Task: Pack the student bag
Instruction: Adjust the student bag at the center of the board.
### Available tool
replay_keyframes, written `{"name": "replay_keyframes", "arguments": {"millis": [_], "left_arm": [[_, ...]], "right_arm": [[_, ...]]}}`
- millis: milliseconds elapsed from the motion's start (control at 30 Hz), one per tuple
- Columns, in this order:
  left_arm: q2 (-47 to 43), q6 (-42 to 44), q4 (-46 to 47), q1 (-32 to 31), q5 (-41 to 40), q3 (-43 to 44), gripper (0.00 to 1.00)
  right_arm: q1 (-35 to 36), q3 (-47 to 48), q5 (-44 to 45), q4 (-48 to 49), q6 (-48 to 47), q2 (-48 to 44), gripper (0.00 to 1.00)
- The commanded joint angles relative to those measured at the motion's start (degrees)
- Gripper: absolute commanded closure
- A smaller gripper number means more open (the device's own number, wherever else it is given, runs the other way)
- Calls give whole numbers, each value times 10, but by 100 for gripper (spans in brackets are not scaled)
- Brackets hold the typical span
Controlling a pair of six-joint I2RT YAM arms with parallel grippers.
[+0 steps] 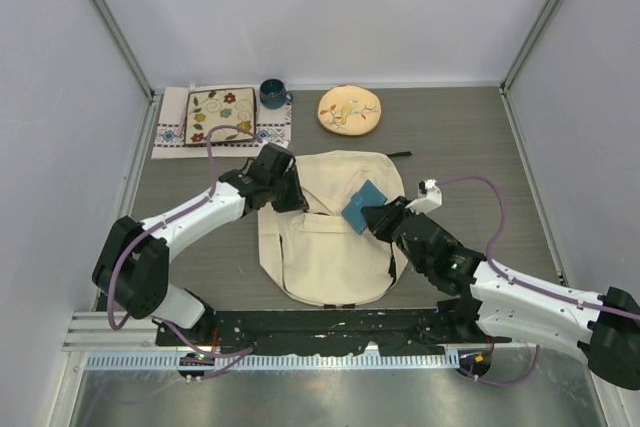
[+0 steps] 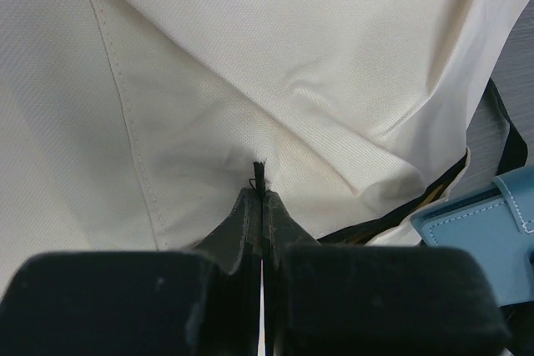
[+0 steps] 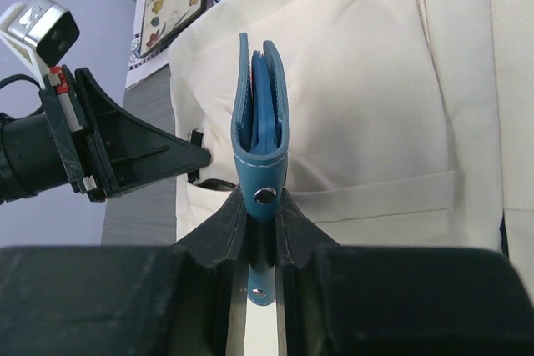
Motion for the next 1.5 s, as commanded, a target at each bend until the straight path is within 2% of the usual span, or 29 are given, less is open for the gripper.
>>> {"name": "replay_keyframes", "arguments": {"millis": [0, 200, 567, 1000, 1067, 1233, 1300, 1333, 1367, 1433, 1467], "left_arm": [[-33, 5, 3, -2, -33, -22, 100], [-61, 5, 0, -2, -57, -56, 100], [-90, 10, -18, -2, -97, -94, 100], [-141, 18, -120, -2, -232, -112, 100], [-140, 18, -129, -2, -239, -111, 100], [-153, 19, -101, -2, -192, -111, 99], [-161, 18, -104, -2, -187, -106, 84], [-165, 20, -111, -2, -188, -100, 64], [-169, 22, -116, -2, -192, -96, 55], [-186, 31, -139, -2, -211, -80, 41], [-194, 40, -147, -1, -219, -75, 37]], "right_arm": [[-16, 9, 34, 112, 3, 23, 99], [-49, -18, -27, 168, 47, 91, 99], [-53, -129, -29, 244, 170, 183, 99], [-58, -135, -28, 246, 189, 224, 99], [-58, -133, -31, 250, 186, 225, 99], [-60, -124, -53, 270, 165, 218, 99], [-62, -116, -62, 268, 147, 194, 99], [-63, -112, -68, 263, 140, 183, 99], [-64, -107, -68, 252, 132, 167, 99], [-65, -91, -65, 207, 106, 117, 99], [-65, -85, -63, 190, 97, 99, 99]]}}
